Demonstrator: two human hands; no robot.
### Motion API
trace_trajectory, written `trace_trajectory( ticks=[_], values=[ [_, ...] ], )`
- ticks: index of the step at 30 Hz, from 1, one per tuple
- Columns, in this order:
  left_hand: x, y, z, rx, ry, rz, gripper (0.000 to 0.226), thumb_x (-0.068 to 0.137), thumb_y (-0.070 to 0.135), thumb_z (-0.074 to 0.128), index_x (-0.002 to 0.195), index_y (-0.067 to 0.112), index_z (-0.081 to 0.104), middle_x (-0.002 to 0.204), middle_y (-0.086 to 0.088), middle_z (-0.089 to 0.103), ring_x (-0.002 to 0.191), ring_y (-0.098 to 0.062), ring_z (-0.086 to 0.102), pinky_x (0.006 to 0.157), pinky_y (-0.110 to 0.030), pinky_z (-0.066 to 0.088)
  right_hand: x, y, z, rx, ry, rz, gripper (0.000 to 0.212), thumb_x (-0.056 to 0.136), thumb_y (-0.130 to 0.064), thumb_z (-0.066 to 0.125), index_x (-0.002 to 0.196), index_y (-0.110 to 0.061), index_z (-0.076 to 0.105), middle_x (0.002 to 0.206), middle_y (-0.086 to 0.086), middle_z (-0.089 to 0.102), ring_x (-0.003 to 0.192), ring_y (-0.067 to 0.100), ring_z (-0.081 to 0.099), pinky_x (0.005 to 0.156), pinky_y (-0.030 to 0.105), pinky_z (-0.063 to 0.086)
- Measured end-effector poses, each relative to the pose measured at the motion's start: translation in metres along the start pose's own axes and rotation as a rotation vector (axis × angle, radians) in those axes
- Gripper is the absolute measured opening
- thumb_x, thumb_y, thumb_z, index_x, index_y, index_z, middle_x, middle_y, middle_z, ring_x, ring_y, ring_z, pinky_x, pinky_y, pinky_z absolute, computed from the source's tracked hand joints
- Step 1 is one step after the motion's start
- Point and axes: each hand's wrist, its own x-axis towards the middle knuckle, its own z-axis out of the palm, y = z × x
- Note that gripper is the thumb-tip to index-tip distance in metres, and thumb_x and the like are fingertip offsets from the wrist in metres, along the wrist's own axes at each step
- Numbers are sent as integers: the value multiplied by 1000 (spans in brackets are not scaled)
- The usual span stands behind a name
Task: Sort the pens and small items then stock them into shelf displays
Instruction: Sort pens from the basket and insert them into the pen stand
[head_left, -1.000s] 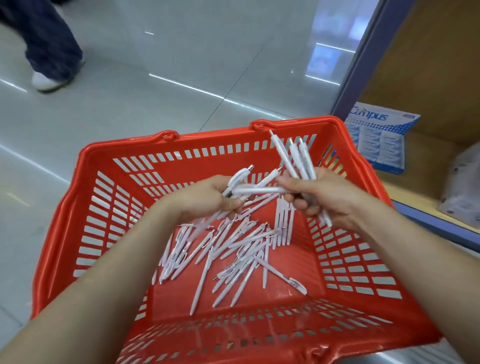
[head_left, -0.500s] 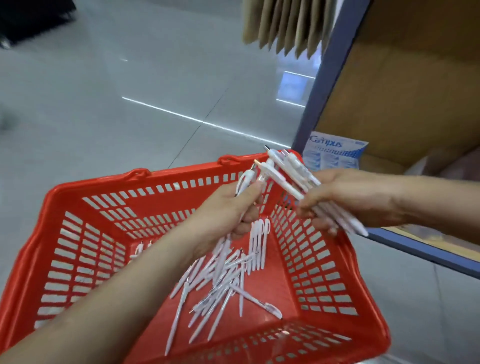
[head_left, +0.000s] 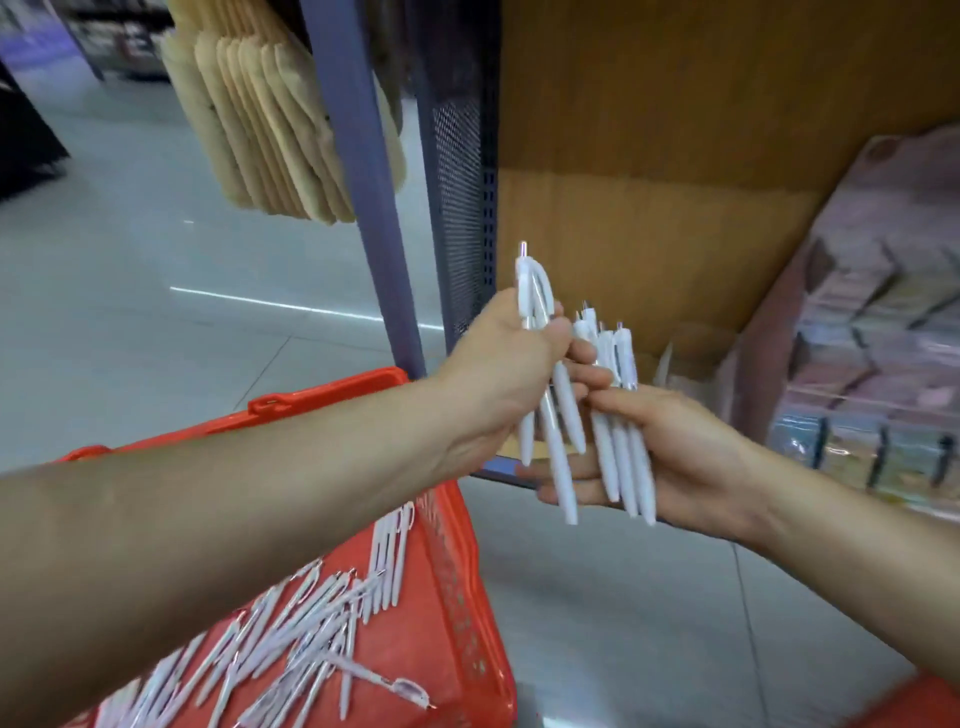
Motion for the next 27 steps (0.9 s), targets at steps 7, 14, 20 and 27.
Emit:
trace_trajectory(
  ticks=[7,14,20,27],
  values=[
    [43,-40,92,604,4,42,22,99,27,42,117,14,44,98,-9,56,89,-23,55,79,-33,46,-20,13,-74,230,146,-1,41,98,-42,43,120,-13,63,109,11,72,92,29,72,61,37,59],
    [72,-105,145,482,-99,-224,36,99,41,39,123,14,40,105,-3,62,96,-17,61,82,-29,50,-41,21,-153,124,215,-34,15,82,-9,62,96,-4,63,76,17,58,61,23,54,37,23,42],
    [76,-155,152,352,-140,-307,36,100,39,39,127,17,38,113,-4,61,84,-10,61,62,-22,52,-20,42,-184,-103,356,57,12,87,1,54,92,-6,63,62,11,53,48,16,46,35,17,32],
    [136,-195,121,721,42,-18,34,95,13,39,113,30,63,113,1,64,109,-21,58,90,-29,46,-13,47,-229,-235,623,87,12,87,-8,56,77,-7,51,53,12,51,43,22,45,45,26,41]
  ],
)
